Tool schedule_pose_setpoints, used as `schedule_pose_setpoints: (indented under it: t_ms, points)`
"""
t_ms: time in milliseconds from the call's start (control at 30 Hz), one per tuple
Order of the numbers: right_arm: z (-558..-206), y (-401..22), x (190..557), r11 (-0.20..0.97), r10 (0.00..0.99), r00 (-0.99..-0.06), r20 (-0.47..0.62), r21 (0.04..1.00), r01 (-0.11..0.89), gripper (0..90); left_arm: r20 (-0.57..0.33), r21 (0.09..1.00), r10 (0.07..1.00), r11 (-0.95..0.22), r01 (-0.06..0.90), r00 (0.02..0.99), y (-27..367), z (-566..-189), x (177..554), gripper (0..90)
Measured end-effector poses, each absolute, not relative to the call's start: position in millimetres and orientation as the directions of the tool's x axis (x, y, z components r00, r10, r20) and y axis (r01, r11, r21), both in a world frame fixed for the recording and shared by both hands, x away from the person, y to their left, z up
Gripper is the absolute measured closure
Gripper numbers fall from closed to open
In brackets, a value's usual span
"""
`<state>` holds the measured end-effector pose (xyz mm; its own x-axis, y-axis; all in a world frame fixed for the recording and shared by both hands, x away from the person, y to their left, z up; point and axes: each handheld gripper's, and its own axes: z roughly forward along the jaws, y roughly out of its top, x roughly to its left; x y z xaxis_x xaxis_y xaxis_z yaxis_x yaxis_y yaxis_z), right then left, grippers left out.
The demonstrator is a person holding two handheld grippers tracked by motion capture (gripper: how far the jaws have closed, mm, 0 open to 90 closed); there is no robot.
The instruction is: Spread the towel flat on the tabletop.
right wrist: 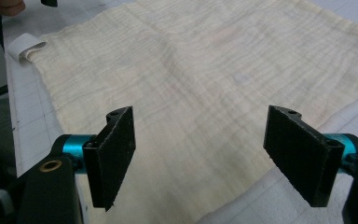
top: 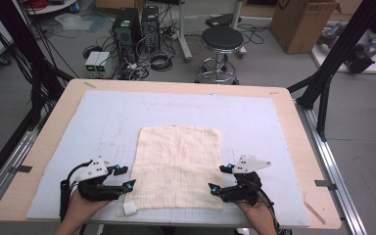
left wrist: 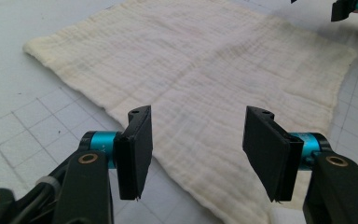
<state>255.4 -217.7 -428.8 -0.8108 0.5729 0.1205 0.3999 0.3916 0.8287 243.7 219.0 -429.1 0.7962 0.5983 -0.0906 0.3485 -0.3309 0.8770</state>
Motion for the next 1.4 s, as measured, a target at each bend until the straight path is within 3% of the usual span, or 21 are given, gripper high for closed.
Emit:
schedule_pose_setpoints:
  t_ms: [500,1400]
  points:
    - [-427,-217,263,0.401,0.581,-0.808,0.096,0.830,0.387,21.8,-0.100,0.871,0.613,-0.328,0.367,0.784,218,-427,246,37.0]
    - [-407,-216,308,0.377,0.589,-0.800,0.111,0.838,0.394,18.3,-0.155,0.876,0.644,-0.260,0.406,0.749,216,-404,283,36.9]
